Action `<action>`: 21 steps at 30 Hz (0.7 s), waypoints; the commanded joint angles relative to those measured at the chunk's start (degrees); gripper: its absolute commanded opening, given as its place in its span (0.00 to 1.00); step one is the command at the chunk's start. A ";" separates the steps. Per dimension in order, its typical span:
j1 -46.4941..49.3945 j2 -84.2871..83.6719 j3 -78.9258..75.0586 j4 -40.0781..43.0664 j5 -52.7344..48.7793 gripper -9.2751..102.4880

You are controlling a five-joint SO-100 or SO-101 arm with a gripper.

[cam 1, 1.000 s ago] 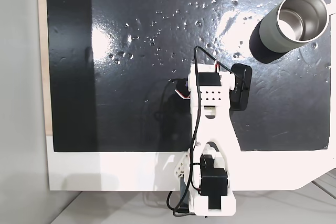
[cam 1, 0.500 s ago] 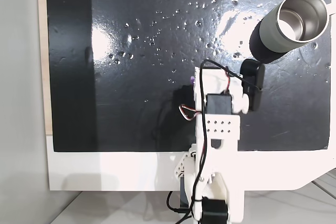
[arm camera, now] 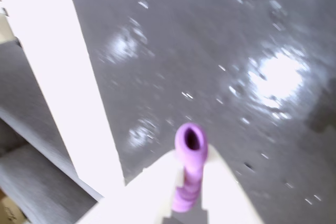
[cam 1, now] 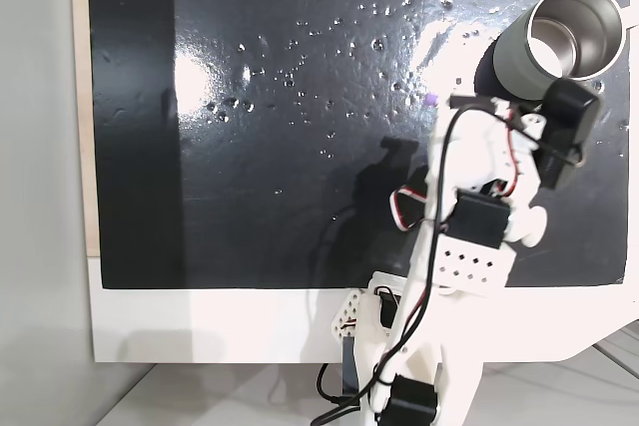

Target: Grasp a pengrip and put it in the cup.

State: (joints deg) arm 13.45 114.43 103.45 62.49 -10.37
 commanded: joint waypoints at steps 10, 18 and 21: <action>10.11 -17.93 -27.07 -5.45 -2.99 0.08; 12.57 -20.48 -27.60 -8.35 -6.24 0.08; 13.36 -21.09 -27.42 -10.46 -6.94 0.08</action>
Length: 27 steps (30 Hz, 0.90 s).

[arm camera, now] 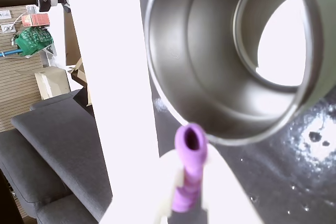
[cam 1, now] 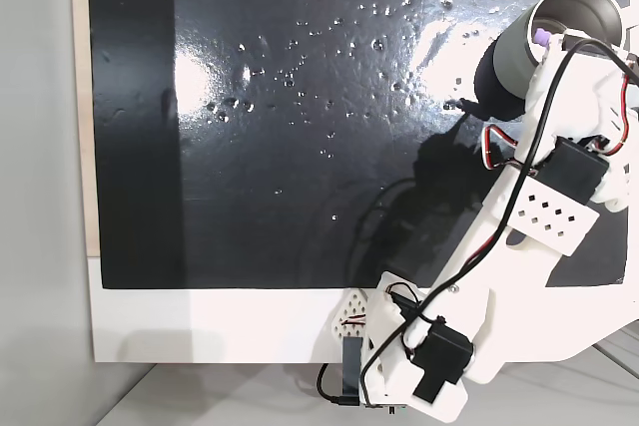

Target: Grasp a pengrip and put it in the cup.

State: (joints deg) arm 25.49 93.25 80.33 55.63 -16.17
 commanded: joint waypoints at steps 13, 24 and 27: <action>1.85 -1.41 -4.57 -5.80 -1.58 0.16; 1.58 -1.32 -4.04 -4.83 -1.49 0.38; 1.49 -1.32 -4.04 -4.75 -1.41 0.38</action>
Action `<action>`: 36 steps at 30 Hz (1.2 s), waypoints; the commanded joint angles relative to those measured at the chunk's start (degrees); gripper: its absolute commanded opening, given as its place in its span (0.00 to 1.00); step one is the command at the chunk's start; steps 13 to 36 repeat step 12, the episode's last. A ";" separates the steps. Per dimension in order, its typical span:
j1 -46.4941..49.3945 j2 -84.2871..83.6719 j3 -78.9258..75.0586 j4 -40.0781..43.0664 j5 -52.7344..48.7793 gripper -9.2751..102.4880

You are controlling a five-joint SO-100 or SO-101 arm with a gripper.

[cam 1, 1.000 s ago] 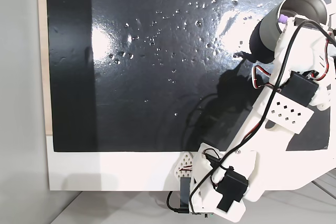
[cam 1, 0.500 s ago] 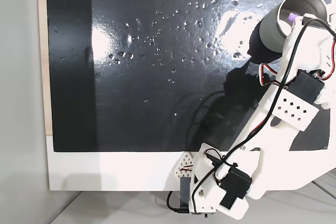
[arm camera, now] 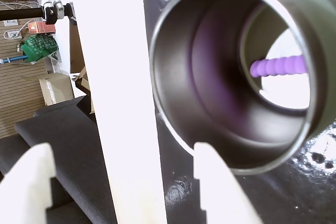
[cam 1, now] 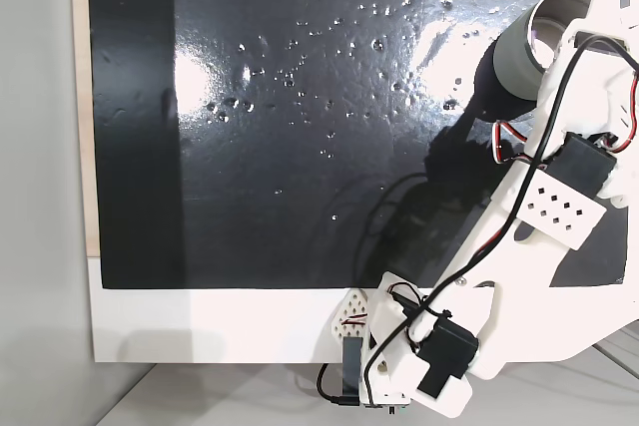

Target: Grasp a pengrip and put it in the cup.

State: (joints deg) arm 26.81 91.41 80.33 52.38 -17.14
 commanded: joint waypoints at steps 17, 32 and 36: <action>0.00 0.53 -3.69 -1.41 -0.53 0.38; 0.00 0.53 -3.69 -1.41 -0.53 0.38; 0.00 0.53 -3.69 -1.41 -0.53 0.38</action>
